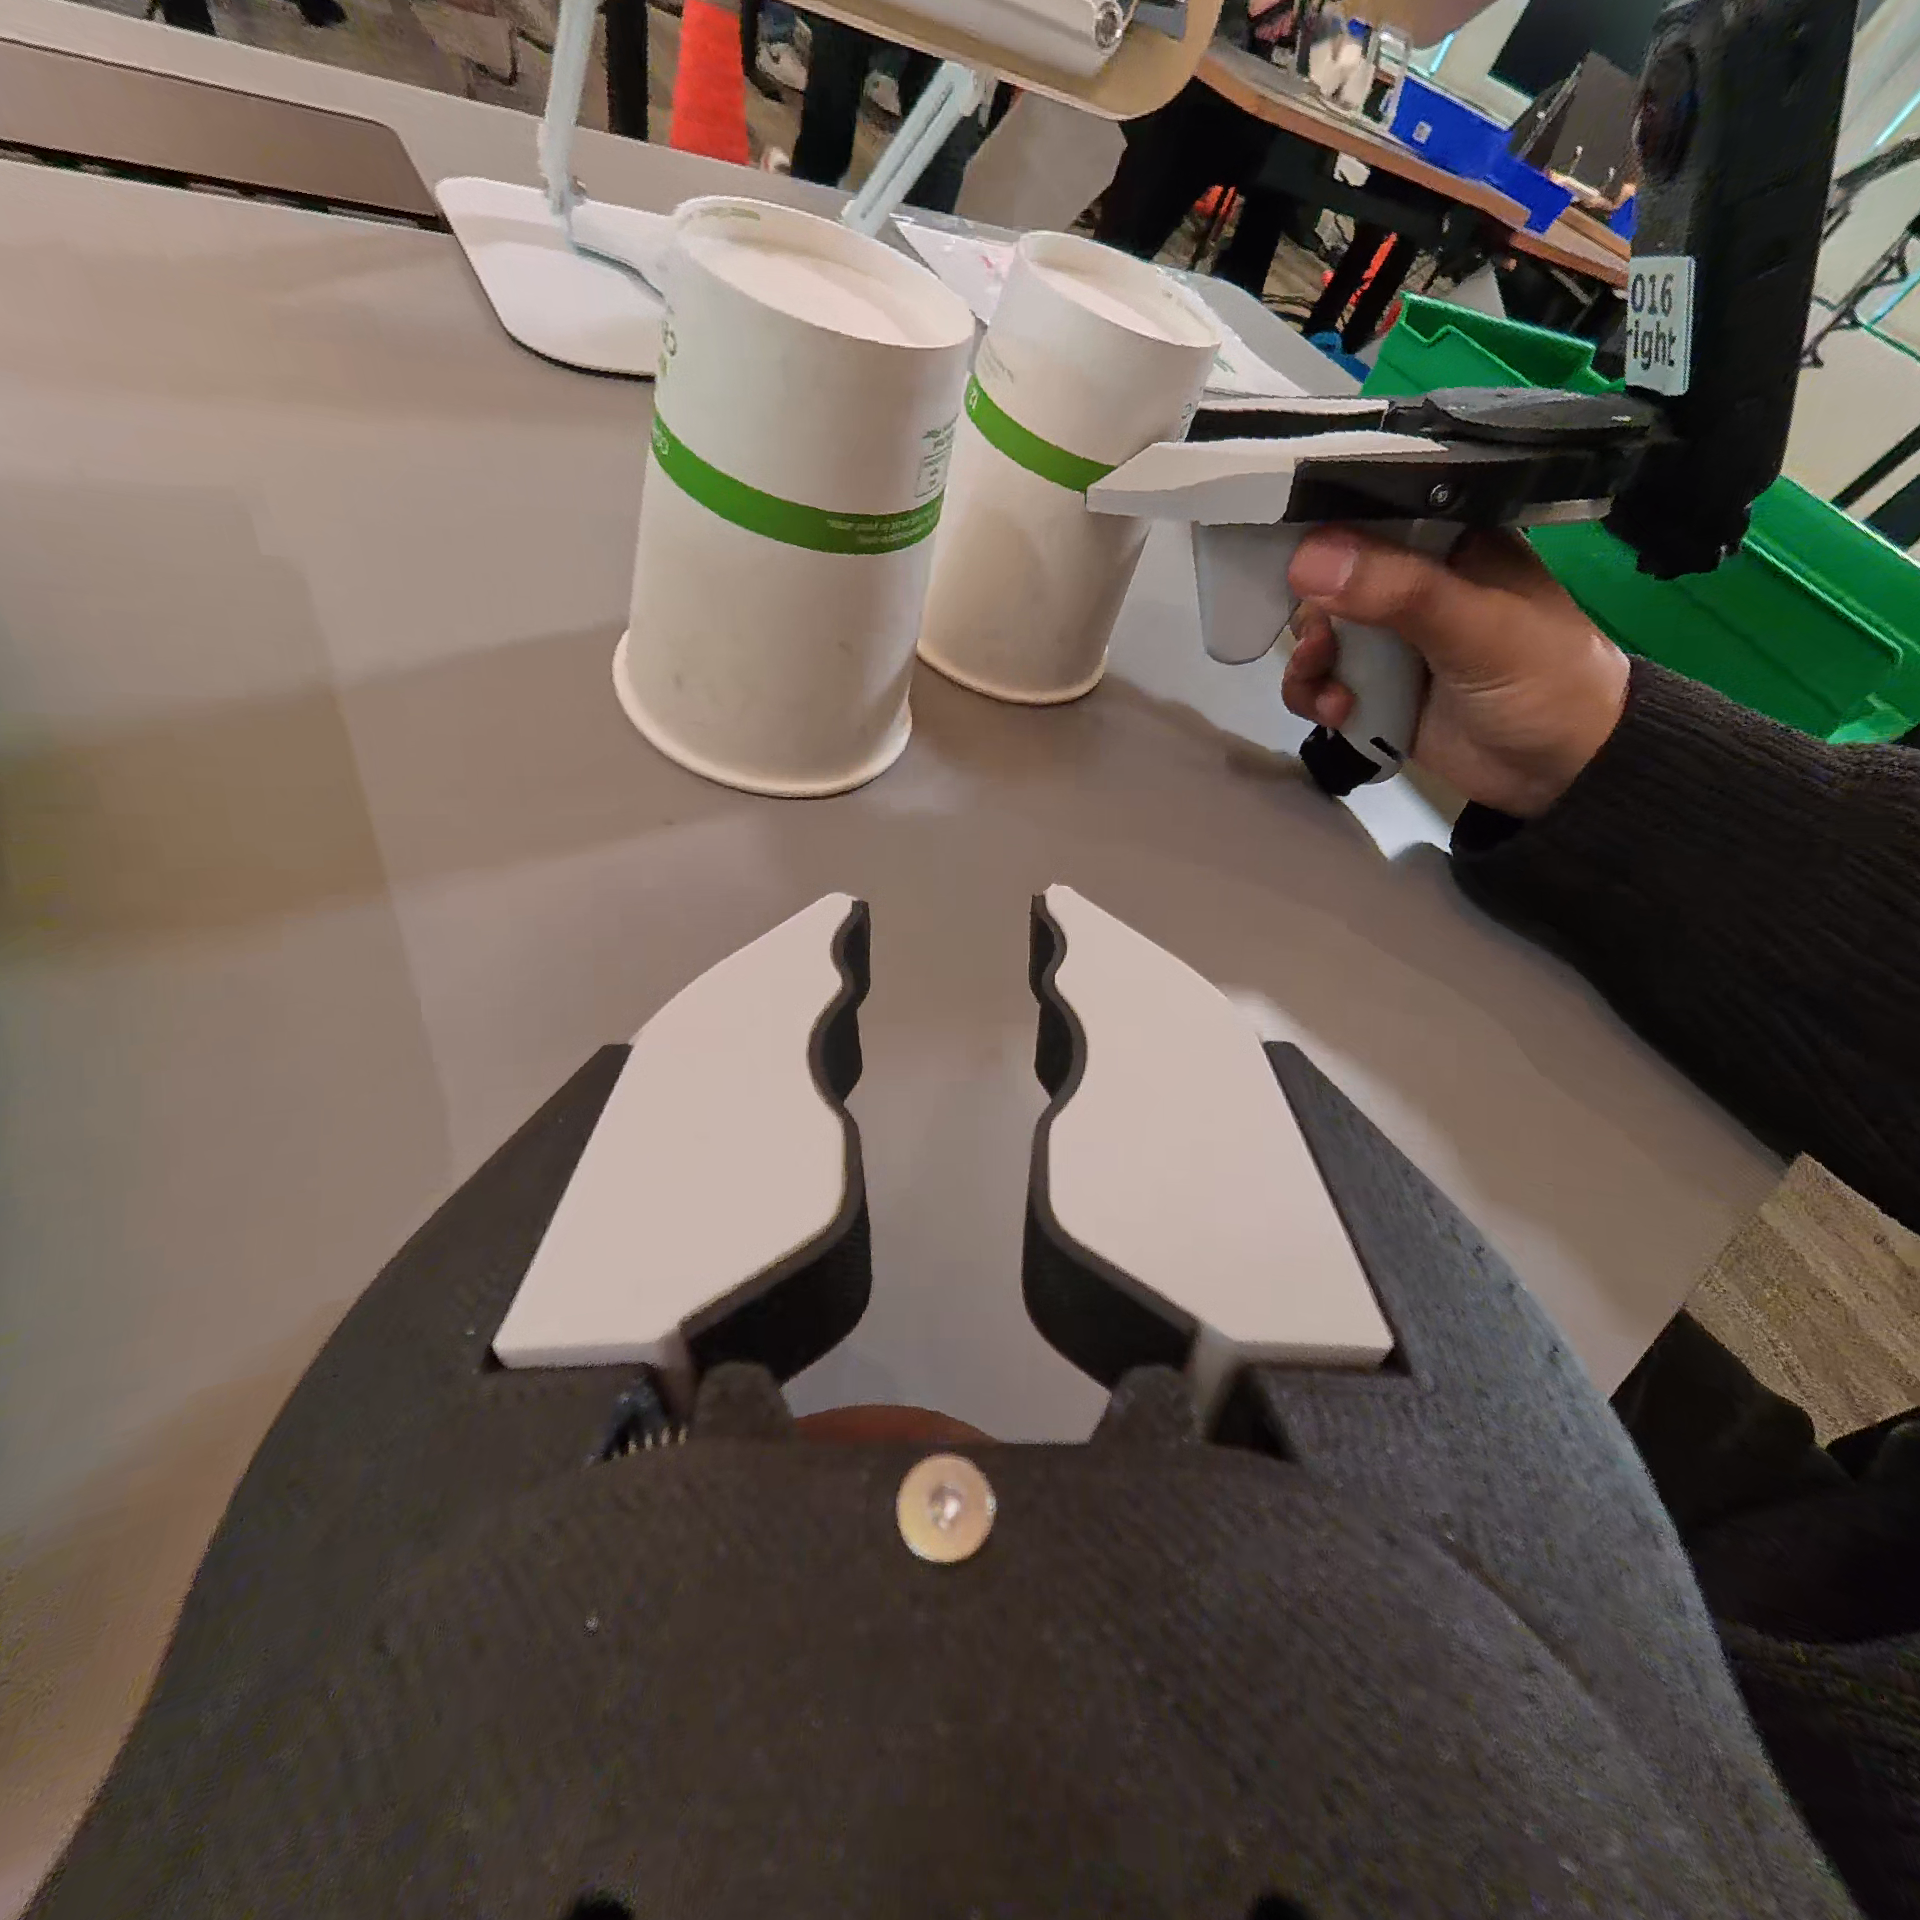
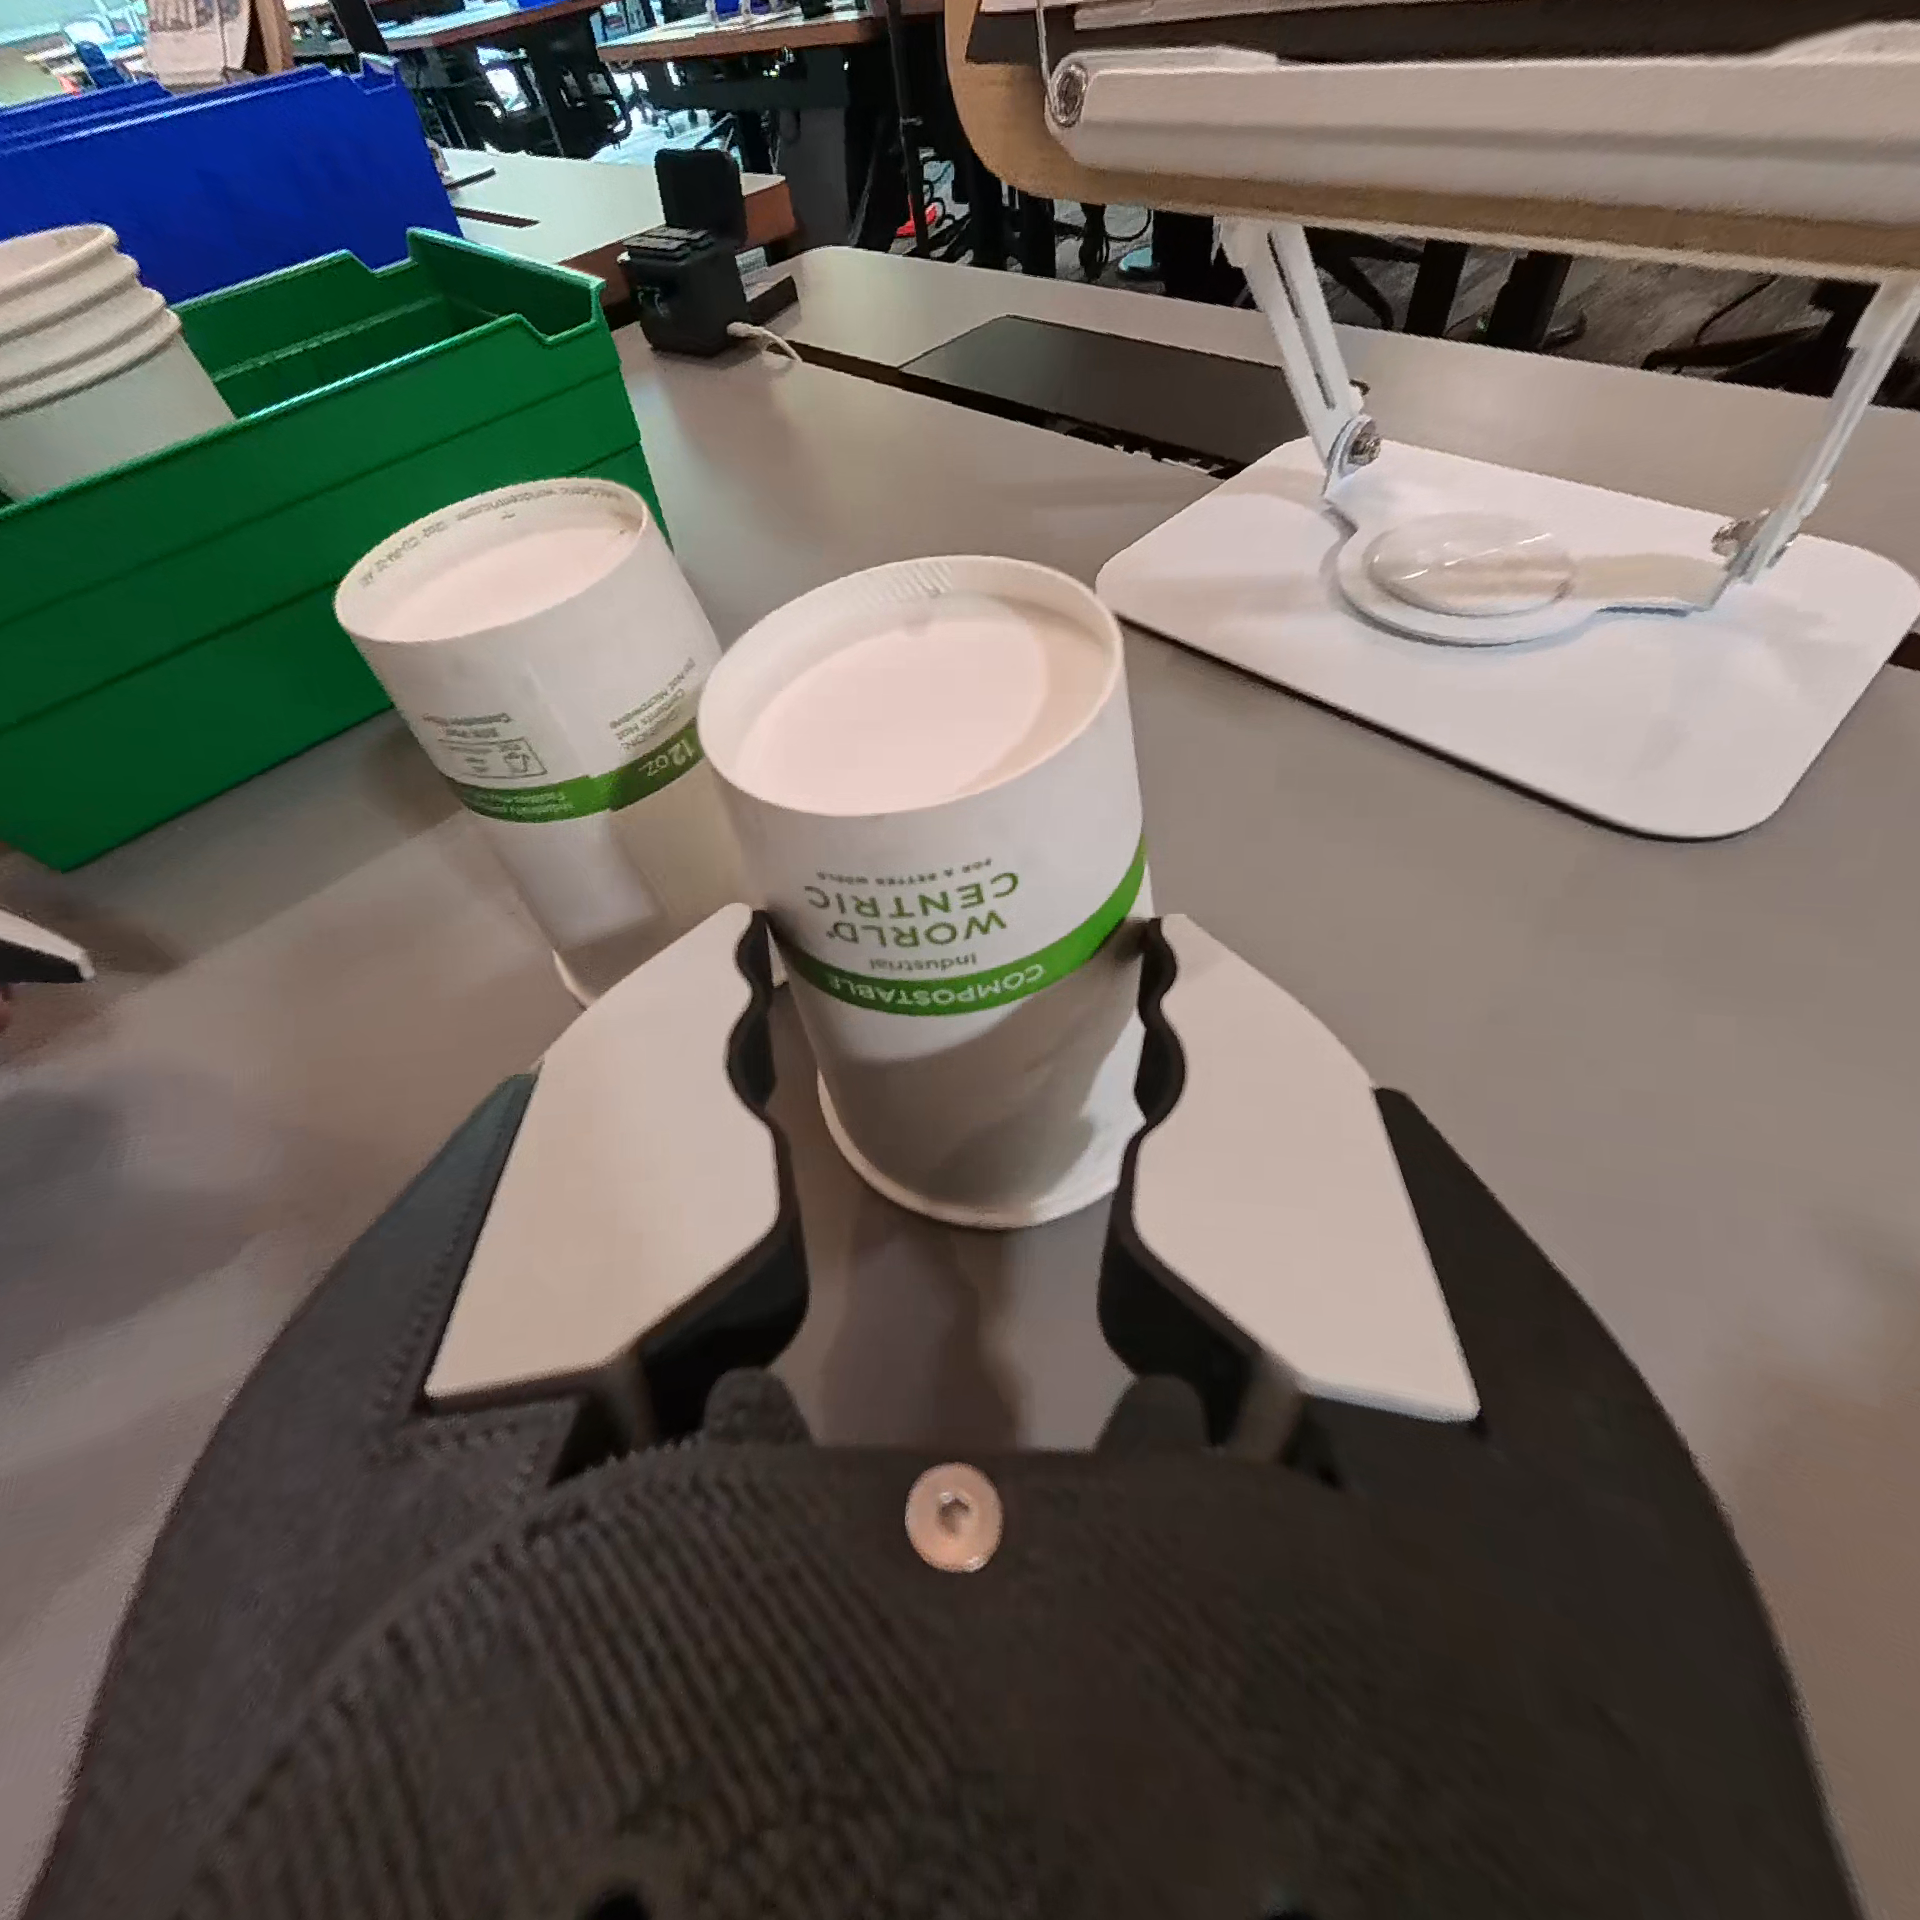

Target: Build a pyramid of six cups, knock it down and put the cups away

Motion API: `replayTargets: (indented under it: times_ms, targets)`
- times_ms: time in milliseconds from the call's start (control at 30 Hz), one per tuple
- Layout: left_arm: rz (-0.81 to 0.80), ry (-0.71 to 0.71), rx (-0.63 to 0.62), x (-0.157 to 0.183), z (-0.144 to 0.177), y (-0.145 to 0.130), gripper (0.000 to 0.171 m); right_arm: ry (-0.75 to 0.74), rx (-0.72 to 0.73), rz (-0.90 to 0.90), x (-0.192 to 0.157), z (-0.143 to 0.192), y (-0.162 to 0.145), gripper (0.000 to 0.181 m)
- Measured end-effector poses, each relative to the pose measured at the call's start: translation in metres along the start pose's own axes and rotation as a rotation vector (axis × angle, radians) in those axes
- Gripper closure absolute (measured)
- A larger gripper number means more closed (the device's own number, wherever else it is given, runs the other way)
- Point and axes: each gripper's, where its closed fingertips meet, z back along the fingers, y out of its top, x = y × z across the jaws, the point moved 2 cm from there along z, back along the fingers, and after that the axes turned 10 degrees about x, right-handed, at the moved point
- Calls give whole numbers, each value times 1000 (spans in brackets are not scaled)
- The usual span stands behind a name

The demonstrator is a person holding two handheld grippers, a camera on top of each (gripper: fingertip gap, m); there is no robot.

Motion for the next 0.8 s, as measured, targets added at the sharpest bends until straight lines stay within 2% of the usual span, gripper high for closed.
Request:
replayTargets:
  times_ms: [200, 400, 567, 800]
  targets:
    - [-12, 21, 8, -1, 11, 0, 141, 13, 68, 18, -6, 2, 16, 113]
    - [-20, 17, 1, -1, 10, -1, 141, 2, 67, -25, -3, 4, 17, 113]
    - [-15, 11, 0, 1, 10, -1, 141, 4, -18, -116, 1, 5, 3, 113]
    - [14, -12, -5, 4, 5, -1, 141, 12, -46, -53, -5, 7, -3, 113]
